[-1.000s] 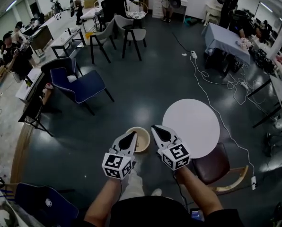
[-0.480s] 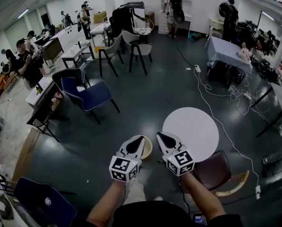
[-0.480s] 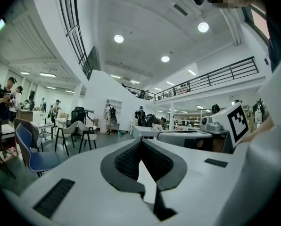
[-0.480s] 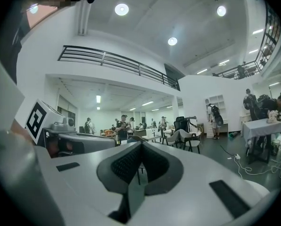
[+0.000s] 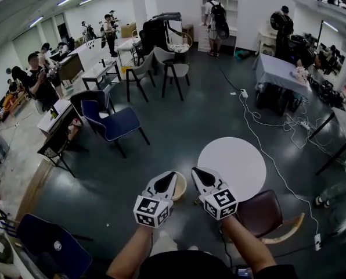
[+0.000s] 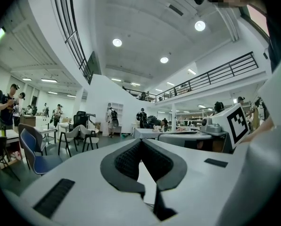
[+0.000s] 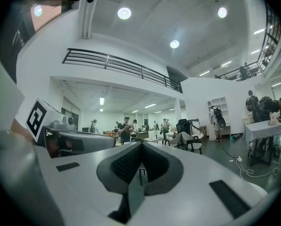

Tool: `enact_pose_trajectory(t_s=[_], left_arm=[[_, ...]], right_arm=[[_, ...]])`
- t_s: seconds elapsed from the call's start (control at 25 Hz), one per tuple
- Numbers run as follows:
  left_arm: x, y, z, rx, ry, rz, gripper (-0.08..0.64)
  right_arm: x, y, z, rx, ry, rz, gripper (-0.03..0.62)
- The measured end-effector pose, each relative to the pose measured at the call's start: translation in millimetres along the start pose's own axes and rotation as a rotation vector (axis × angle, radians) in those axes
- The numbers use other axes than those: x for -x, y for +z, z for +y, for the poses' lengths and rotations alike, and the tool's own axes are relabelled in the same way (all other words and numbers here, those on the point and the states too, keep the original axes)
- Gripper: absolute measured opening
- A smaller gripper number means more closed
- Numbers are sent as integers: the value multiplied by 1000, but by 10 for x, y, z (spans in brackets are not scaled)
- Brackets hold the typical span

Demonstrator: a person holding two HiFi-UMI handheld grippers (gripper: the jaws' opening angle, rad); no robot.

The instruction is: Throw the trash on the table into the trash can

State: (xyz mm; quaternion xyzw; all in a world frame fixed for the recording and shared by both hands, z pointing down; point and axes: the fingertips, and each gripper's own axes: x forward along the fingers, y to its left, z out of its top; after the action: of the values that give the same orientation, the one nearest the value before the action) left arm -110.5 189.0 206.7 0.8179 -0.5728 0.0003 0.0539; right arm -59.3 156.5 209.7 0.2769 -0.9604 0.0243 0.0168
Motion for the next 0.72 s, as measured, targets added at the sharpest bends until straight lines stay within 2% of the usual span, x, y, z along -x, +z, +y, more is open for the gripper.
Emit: enact_pose_trajectory(t_s=[0.32,0.72], left_arm=[[123,74,14,-1,-10,-13,9],[431,213,2,-16,-72,-21,9]], right_arm=[[22,78,166,1,-3,-16,18],[92,251,476,12,-57,-36,18]])
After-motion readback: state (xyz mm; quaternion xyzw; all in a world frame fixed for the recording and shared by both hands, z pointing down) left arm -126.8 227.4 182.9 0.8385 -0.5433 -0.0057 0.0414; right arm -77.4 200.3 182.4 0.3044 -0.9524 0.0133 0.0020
